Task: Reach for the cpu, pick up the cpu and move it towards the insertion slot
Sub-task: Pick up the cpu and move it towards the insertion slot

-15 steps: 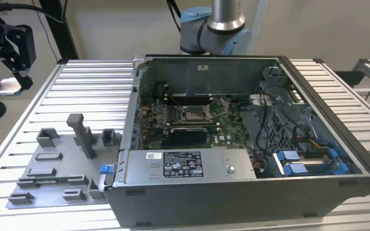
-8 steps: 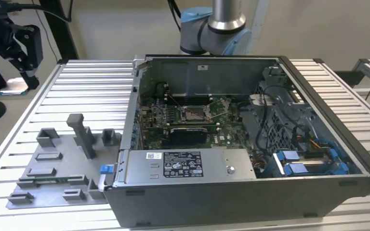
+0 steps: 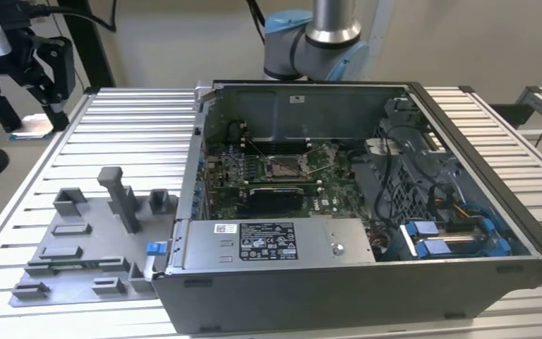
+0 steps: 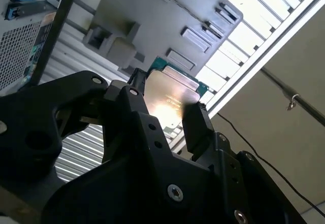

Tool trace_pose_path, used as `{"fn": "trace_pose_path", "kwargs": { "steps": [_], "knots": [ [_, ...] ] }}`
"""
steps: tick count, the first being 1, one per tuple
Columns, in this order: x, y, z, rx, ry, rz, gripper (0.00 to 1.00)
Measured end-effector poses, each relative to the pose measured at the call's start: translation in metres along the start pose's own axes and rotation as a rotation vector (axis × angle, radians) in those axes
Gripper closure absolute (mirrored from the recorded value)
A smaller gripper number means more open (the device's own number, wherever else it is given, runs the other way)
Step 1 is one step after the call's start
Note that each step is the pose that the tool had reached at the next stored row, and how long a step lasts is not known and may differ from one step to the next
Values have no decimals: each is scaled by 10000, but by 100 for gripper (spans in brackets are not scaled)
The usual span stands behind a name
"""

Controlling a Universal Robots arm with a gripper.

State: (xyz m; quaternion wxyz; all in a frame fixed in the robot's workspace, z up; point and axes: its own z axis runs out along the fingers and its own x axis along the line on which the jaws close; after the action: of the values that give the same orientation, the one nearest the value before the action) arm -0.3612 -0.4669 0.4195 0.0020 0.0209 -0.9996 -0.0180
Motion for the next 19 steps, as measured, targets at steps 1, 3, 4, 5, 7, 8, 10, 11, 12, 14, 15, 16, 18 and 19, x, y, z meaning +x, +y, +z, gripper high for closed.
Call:
{"fn": "trace_pose_path", "kwargs": {
  "steps": [1,3,4,5,7,8,10,11,12,14,15,16,18,19],
  "knots": [
    [-19,-1,0,0,0,0,100],
    [-57,-3,0,-1,0,0,100],
    [-78,-3,0,-1,-1,0,100],
    [-100,-4,0,-1,-1,0,100],
    [-153,-6,-1,-1,0,0,100],
    [-179,-7,-1,-1,0,0,100],
    [-232,-10,-1,-1,-1,0,100],
    [-262,-11,-1,-1,-1,0,100],
    [-292,-12,-1,-1,0,0,100],
    [-351,-15,-1,-1,-1,0,100],
    [-379,-16,-1,-1,-1,0,100],
    [-408,-17,-2,0,0,0,100],
    [-468,-19,-2,-1,0,1,100],
    [-502,-21,-2,-1,0,1,100]
  ]
}}
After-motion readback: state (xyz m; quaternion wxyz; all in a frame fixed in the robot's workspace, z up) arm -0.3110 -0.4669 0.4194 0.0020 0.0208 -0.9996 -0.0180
